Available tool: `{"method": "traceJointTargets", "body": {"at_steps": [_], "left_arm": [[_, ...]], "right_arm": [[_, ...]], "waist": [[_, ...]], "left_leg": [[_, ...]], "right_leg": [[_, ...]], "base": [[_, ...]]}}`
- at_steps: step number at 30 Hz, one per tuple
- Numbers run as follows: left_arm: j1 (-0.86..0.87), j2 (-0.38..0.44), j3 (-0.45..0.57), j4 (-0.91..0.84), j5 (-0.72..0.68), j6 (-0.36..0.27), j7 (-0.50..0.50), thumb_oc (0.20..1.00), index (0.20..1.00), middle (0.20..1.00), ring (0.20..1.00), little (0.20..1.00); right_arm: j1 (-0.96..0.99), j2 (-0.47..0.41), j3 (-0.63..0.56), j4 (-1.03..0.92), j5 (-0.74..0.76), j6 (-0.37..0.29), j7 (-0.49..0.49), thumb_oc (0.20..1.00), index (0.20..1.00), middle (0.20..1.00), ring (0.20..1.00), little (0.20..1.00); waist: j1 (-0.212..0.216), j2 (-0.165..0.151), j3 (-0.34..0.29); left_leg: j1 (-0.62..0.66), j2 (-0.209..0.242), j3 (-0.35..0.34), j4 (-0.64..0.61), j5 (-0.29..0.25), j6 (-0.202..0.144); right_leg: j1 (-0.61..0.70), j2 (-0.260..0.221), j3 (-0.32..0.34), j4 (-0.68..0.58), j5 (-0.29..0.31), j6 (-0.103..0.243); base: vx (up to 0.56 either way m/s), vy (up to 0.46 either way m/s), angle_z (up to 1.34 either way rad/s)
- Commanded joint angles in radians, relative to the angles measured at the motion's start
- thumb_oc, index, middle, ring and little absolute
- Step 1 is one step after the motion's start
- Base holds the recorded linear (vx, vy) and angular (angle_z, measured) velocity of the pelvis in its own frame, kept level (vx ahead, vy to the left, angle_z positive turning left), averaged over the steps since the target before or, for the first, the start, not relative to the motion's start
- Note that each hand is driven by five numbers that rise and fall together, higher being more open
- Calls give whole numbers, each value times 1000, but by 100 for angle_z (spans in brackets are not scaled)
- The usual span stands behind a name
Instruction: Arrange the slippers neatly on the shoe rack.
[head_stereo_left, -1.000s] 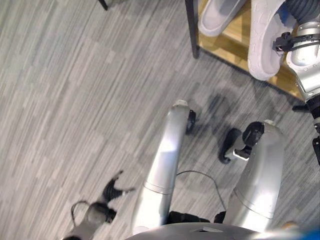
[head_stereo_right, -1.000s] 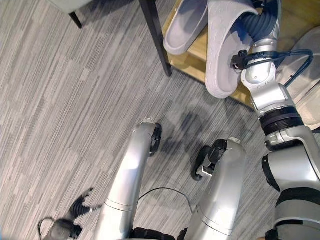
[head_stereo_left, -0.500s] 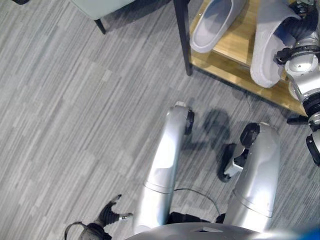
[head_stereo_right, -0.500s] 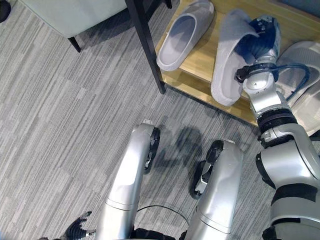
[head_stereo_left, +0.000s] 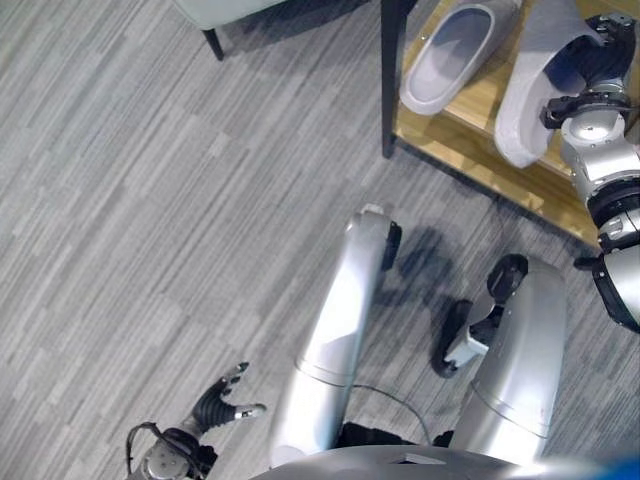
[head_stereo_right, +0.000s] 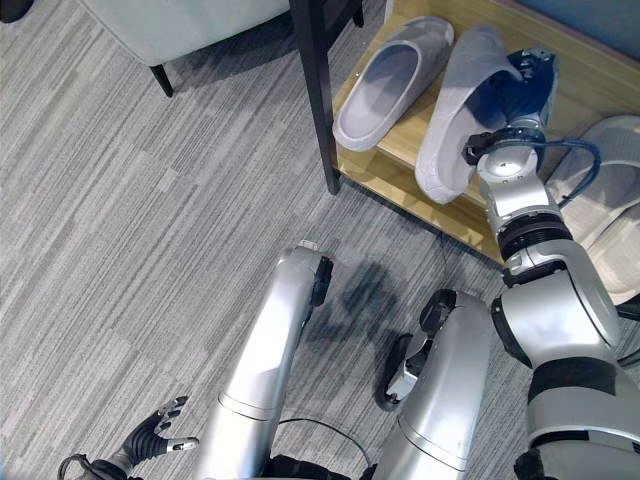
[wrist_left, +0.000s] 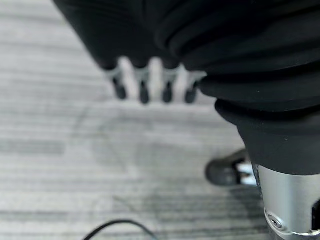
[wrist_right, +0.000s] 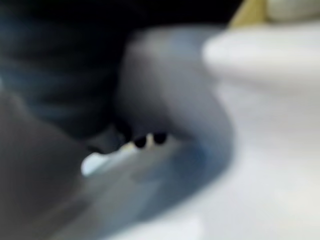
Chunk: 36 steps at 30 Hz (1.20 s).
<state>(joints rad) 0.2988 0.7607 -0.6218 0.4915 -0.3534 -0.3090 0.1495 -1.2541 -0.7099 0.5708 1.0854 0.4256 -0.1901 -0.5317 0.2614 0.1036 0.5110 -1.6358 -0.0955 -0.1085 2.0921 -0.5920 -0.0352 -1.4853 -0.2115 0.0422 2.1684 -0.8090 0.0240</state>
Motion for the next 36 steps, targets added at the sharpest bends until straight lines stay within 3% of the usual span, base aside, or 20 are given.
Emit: {"method": "traceJointTargets", "body": {"at_steps": [1, 8, 26, 32, 33, 34, 36], "left_arm": [[80, 24, -38, -44, -10, 3, -25, 1000, 1000, 1000, 1000, 1000], [69, 12, -72, -2, 2, 4, -15, 1000, 1000, 1000, 1000, 1000], [73, -33, -103, 76, 8, 2, 8, 1000, 1000, 1000, 1000, 1000], [71, -46, -104, 107, 2, 1, 15, 1000, 1000, 1000, 1000, 1000], [69, -48, -105, 113, 1, -1, 17, 1000, 1000, 1000, 1000, 1000], [69, -49, -106, 113, -4, -2, 16, 1000, 1000, 1000, 1000, 1000], [68, -51, -110, 113, -16, 0, 12, 1000, 1000, 1000, 1000, 1000]], "right_arm": [[-85, -31, 60, -125, -74, -30, -22, 200, 200, 200, 200, 200], [-135, 40, 76, -50, -96, -21, -47, 200, 200, 200, 200, 200], [-165, 21, 82, 81, -86, -15, -77, 200, 200, 200, 200, 200], [-168, 12, 55, 87, -19, -44, -83, 200, 200, 200, 200, 200], [-170, 8, 54, 90, -5, -46, -76, 442, 442, 442, 442, 442], [-175, 9, 52, 90, 4, -49, -79, 1000, 1000, 1000, 1000, 1000], [-179, 14, 48, 96, 13, -50, -82, 1000, 1000, 1000, 1000, 1000]], "waist": [[30, 44, 9], [28, 36, 9], [26, 37, 9], [28, 40, 9], [28, 40, 9], [29, 40, 9], [30, 41, 9]], "left_leg": [[66, 11, -60, 42, -264, 45], [66, 22, -53, 65, -276, 40], [66, 19, -42, 73, -280, 34], [66, 17, -42, 75, -280, 31], [66, 17, -41, 78, -280, 30], [66, 17, -40, 79, -280, 29], [66, 15, -41, 82, -280, 30]], "right_leg": [[35, -8, 53, -6, 115, -63], [23, -2, 61, 13, 109, -70], [22, -8, 70, 21, 105, -81], [26, -11, 68, 21, 105, -83], [28, -12, 69, 22, 107, -82], [29, -14, 69, 23, 107, -82], [30, -12, 69, 24, 109, -83]], "base": [[16, 27, -6], [6, 30, -5], [0, 2, 0], [0, 0, 0], [0, 0, 0], [0, 0, 0], [0, 0, 0]]}}
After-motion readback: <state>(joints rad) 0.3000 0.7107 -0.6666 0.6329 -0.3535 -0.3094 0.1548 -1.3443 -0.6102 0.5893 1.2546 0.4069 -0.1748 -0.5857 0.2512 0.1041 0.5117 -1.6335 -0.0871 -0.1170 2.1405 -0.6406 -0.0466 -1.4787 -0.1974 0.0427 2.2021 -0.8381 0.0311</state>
